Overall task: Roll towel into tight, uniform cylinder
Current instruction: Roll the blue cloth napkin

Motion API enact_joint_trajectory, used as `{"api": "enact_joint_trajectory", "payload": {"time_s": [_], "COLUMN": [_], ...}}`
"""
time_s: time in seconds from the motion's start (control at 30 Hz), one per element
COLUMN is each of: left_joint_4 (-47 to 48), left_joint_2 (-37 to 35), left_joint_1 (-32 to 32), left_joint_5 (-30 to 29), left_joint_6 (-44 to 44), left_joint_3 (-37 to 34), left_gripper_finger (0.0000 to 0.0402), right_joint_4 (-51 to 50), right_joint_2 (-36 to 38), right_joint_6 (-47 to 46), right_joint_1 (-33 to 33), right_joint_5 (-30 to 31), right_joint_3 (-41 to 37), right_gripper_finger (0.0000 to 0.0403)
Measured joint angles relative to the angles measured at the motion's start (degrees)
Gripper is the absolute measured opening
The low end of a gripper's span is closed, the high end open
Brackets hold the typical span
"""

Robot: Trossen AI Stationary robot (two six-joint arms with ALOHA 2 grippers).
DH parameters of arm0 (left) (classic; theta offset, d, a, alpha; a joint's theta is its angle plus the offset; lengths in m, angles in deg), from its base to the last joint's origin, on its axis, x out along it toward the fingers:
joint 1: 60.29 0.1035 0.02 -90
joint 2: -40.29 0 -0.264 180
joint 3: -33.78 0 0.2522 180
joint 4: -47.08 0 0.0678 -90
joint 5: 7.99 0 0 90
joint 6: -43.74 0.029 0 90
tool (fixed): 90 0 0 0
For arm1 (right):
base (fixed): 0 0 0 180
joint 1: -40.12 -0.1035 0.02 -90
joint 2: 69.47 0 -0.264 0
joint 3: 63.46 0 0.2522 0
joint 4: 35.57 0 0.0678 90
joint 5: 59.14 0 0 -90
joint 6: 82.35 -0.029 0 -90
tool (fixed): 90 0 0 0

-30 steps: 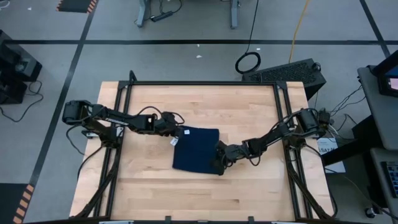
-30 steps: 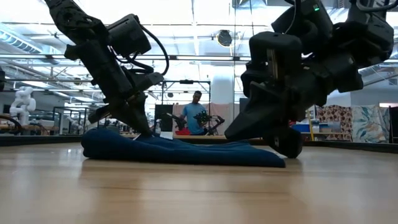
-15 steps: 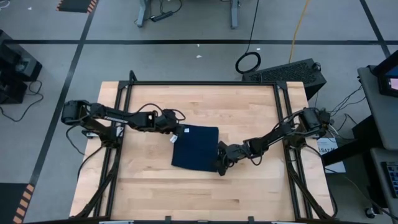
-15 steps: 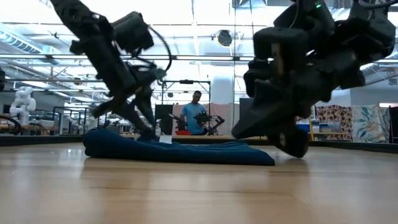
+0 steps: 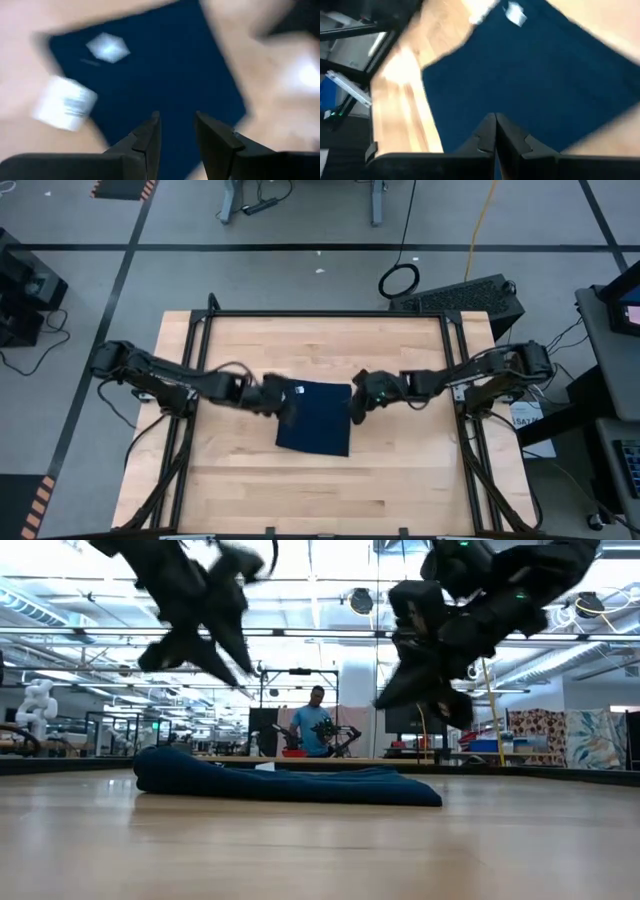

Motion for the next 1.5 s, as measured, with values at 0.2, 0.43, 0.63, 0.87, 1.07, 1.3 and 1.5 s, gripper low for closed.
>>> {"api": "enact_joint_trajectory", "payload": {"time_s": [0.2,0.43,0.63,0.87,1.07,1.3,1.5], "left_joint_4": [-7.61,-11.41,-10.58,-2.87,5.13,6.83,6.67], "left_joint_2": [4.23,13.48,20.38,19.75,17.51,15.63,14.71], "left_joint_1": [-10.74,-15.5,-13.64,-10.46,-7.17,-1.61,3.7], "left_joint_5": [2.0,0.26,0.08,-0.72,1.7,-0.15,2.4], "left_joint_6": [-6.03,-7.68,-7.64,-5.25,4.22,17.92,25.06], "left_joint_3": [-0.22,-0.2,-0.22,0.03,-0.15,-0.18,1.05], "left_gripper_finger": [0.0121,0.0121,0.0121,0.0121,0.0121,0.0121,0.0121], "right_joint_4": [-6.14,-16.72,-18.24,-24.91,-33.93,-37.56,-35.89], "right_joint_2": [-1.98,-8.25,-15.83,-17.58,-12.53,-9.84,-5.83], "right_joint_6": [10.72,17.4,16.96,12.49,6.22,-7.3,-13.73], "right_joint_1": [4.76,9.55,10.6,9.23,5.46,-1.05,-3.82], "right_joint_5": [-2.09,-2.46,-5.8,-13.26,-10.38,-9.42,-4.85], "right_joint_3": [5.29,10.95,11.16,11.44,11.06,10.85,10.92], "right_gripper_finger": [0.0,0.0,0.0,0.0,0.0,0.0,0.0]}}
